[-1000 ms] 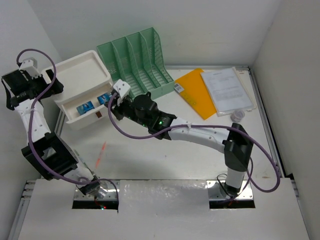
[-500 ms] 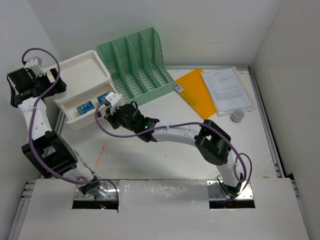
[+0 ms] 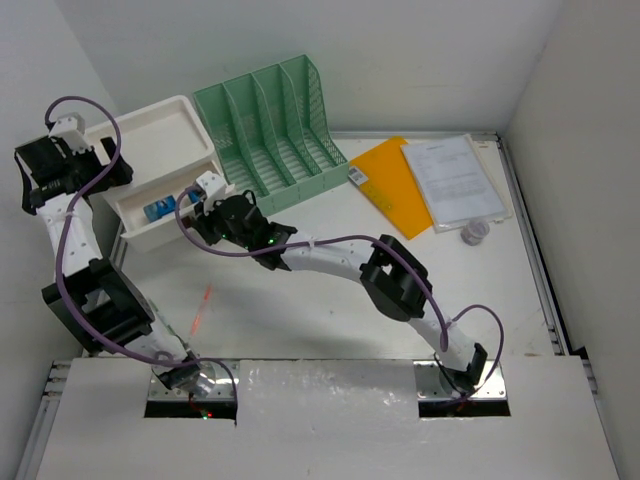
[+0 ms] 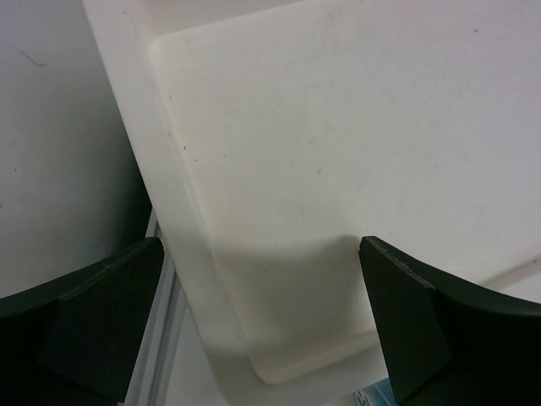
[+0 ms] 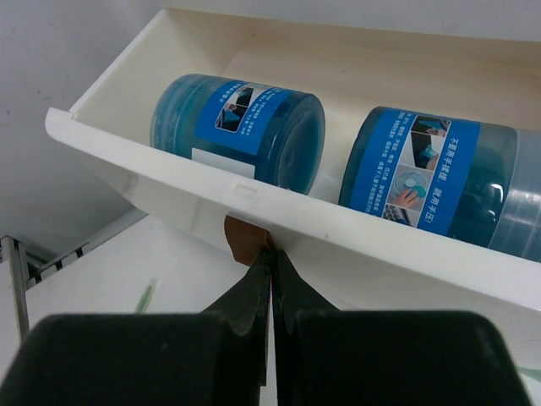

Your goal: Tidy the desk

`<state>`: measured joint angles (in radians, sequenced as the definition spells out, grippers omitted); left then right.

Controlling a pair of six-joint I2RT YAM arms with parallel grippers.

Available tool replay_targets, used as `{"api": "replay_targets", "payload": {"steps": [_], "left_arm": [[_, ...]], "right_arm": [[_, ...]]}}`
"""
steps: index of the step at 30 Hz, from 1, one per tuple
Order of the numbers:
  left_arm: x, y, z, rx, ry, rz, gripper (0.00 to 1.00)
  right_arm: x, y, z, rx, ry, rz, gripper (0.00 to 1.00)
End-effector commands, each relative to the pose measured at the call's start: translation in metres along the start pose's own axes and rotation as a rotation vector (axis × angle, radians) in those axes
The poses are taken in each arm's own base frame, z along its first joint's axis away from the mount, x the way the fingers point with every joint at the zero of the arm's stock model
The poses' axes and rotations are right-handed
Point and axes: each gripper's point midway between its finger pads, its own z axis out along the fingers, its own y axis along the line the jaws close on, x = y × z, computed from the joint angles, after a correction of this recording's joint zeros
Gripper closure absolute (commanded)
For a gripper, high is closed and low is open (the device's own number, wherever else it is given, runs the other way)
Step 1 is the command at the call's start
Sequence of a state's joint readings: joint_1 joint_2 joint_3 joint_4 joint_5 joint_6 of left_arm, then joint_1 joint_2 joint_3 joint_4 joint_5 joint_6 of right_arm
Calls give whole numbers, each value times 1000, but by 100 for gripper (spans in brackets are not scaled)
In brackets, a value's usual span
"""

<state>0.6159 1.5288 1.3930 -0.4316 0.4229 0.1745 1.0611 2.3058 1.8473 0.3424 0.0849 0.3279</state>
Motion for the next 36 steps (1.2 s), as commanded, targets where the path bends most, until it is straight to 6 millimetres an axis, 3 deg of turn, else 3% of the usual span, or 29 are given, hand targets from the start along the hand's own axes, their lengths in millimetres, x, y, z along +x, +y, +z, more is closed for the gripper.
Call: {"api": "replay_targets", "payload": {"steps": [1,5,7,10,12,19,24,27,30,36], "left_arm": [[-4,-1,6,18,-9,22,1],[-5,4,7,7,-9,4,2],[-22,6,2,-14,-63,5,7],[-62,12,-11,-87,-178,15,26],[-74,16,-12,-120,-188,11,28],[-36,23,27,-150,-87,-17,27],[-21,25,40,-160,-43,-16,40],[-6,26,45,-155,-5,-21,52],[-2,22,40,-144,-5,-23,77],[15,3,29,-70,39,-38,98]], "right_arm": [[-54,-8,10,6,-159,-8,100],[-53,-16,3,31,-153,-12,100],[-50,-18,-6,37,-150,-24,100],[-53,-19,-14,39,-160,-34,100],[-52,-19,-17,38,-158,-34,100],[-47,-19,-18,33,-146,-29,100],[-47,-18,-20,30,-146,-23,100],[-46,-18,-23,31,-148,-17,100],[-44,-17,-23,30,-148,-9,100],[-46,-15,-19,25,-166,9,100]]}}
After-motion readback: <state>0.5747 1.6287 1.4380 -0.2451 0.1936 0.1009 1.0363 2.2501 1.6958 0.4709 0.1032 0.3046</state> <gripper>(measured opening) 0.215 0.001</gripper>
